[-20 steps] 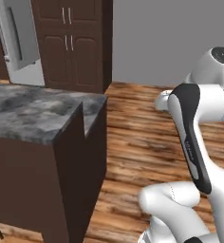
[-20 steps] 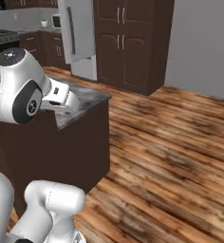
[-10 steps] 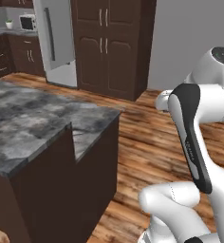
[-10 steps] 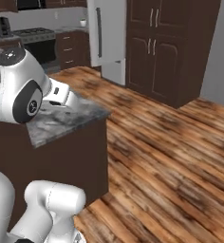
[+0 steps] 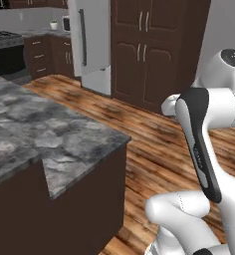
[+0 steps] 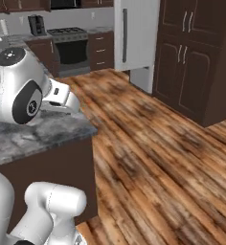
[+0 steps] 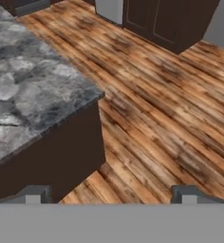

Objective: There is a bowl on the dining counter. Grab a lemon wedge from the fridge and place it in the bowl. Then get the liquor bottle and glass cup from the cabinet and place them next to the bowl.

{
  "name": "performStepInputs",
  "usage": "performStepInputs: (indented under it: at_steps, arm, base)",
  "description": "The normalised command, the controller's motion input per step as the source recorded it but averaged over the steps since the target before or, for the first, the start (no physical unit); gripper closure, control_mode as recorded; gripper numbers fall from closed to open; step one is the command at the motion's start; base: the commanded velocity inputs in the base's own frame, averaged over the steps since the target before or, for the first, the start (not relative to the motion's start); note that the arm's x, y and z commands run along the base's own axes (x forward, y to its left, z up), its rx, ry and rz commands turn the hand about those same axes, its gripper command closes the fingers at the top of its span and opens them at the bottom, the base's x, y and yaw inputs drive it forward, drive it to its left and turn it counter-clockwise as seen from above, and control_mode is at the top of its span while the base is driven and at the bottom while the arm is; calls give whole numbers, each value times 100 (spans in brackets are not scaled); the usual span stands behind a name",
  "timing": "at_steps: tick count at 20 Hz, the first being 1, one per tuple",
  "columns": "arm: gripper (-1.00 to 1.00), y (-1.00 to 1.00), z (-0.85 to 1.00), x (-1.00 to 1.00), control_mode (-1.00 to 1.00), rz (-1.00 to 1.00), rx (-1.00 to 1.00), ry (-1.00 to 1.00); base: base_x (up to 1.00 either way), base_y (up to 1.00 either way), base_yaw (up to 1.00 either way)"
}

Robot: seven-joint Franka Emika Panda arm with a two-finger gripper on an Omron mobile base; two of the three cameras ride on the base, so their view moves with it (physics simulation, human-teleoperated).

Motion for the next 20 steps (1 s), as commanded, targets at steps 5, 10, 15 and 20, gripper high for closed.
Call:
performStepInputs:
  at_steps: [5, 10, 15, 20]
  arm:
    - [-100, 0, 0, 0, 100, 0, 0, 0]
    - [-100, 0, 0, 0, 100, 0, 0, 0]
    - [-100, 0, 0, 0, 100, 0, 0, 0]
    - [-100, 0, 0, 0, 100, 0, 0, 0]
  base:
    - [53, -100, 37]
    - [55, -100, 38]
    - [61, -98, 40]
    - [70, -91, 41]
